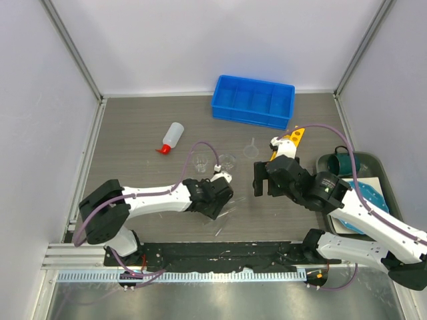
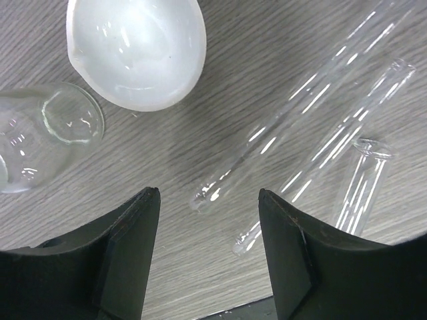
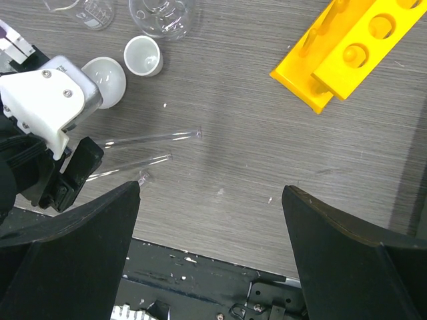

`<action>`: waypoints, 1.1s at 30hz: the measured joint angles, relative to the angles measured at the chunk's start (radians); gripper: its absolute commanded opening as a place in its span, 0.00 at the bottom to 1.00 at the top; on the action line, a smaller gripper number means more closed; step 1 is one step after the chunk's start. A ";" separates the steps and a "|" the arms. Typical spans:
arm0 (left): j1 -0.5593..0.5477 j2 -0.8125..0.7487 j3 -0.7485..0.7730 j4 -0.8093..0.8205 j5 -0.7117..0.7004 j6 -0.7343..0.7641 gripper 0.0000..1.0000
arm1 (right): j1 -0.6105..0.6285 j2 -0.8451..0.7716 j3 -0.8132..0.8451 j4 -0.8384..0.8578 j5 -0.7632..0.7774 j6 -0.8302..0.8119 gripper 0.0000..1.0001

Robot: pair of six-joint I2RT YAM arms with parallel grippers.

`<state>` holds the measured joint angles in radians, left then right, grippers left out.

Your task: Organize the chemistry lab equipment

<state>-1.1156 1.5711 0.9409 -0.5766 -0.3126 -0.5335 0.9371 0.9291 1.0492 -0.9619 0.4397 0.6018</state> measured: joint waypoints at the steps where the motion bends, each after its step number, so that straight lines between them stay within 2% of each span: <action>1: 0.006 0.003 0.000 0.000 0.001 0.005 0.64 | 0.000 0.000 -0.001 0.003 0.000 -0.001 0.93; 16: 0.032 0.087 0.025 0.032 0.060 0.071 0.61 | 0.000 0.000 -0.022 0.025 0.004 -0.019 0.93; 23: 0.032 0.112 0.048 0.048 0.095 0.097 0.50 | 0.000 0.000 -0.035 0.027 0.004 -0.024 0.93; 26: 0.032 0.122 0.058 0.050 0.107 0.102 0.49 | 0.000 -0.005 -0.043 0.028 0.005 -0.024 0.93; 30: 0.032 0.131 0.068 0.049 0.115 0.112 0.36 | 0.000 -0.013 -0.053 0.028 0.008 -0.024 0.93; 33: 0.032 0.142 0.079 0.050 0.125 0.122 0.34 | 0.000 -0.020 -0.057 0.028 0.011 -0.024 0.93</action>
<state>-1.0840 1.7126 1.0195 -0.5270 -0.1879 -0.4114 0.9371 0.9092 0.9920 -0.9340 0.4511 0.5774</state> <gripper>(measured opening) 0.357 0.926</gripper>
